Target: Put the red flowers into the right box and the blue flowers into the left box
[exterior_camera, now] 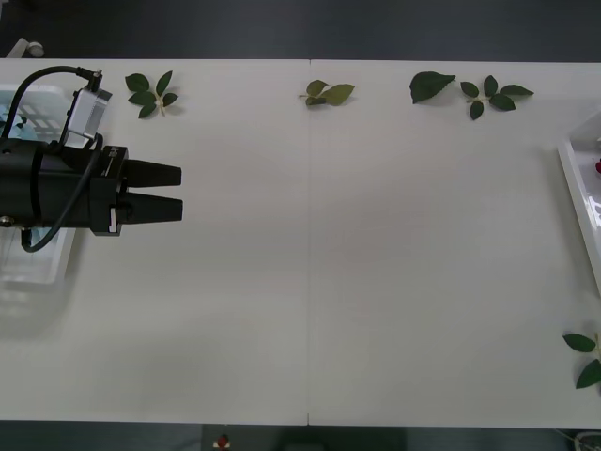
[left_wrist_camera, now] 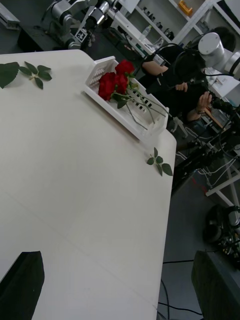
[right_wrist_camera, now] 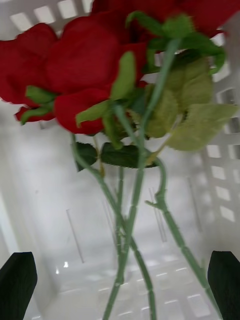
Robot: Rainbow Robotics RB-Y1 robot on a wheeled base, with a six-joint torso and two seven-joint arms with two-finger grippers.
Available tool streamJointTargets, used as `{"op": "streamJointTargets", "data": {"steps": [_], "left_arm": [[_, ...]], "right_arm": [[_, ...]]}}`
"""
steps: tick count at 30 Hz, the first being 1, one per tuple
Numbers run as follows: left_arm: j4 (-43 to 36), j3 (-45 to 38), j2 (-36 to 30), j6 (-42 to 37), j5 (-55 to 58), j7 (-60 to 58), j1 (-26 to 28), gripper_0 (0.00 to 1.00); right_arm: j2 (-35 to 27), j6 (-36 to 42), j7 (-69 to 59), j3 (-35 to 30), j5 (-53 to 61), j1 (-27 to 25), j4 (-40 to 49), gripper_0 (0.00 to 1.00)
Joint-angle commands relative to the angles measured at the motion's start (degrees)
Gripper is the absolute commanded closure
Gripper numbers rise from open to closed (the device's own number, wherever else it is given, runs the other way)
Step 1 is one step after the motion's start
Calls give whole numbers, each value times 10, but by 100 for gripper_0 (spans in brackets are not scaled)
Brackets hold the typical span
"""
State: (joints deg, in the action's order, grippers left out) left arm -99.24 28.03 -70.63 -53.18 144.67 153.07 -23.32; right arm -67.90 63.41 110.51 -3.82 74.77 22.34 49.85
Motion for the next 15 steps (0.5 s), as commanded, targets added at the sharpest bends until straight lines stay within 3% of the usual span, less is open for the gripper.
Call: {"op": "streamJointTargets", "data": {"steps": [1, 8, 15], "left_arm": [[-14, -5, -4, 4, 6, 19, 11, 14], [-14, -5, -4, 4, 6, 19, 11, 14], [-14, -5, -4, 4, 6, 19, 11, 15]], "right_arm": [[-5, 40, 21, -29, 78, 1, 40, 0], [-6, 73, 60, -29, 223, -21, 121, 0], [-5, 56, 161, -29, 376, -87, 263, 0]]}}
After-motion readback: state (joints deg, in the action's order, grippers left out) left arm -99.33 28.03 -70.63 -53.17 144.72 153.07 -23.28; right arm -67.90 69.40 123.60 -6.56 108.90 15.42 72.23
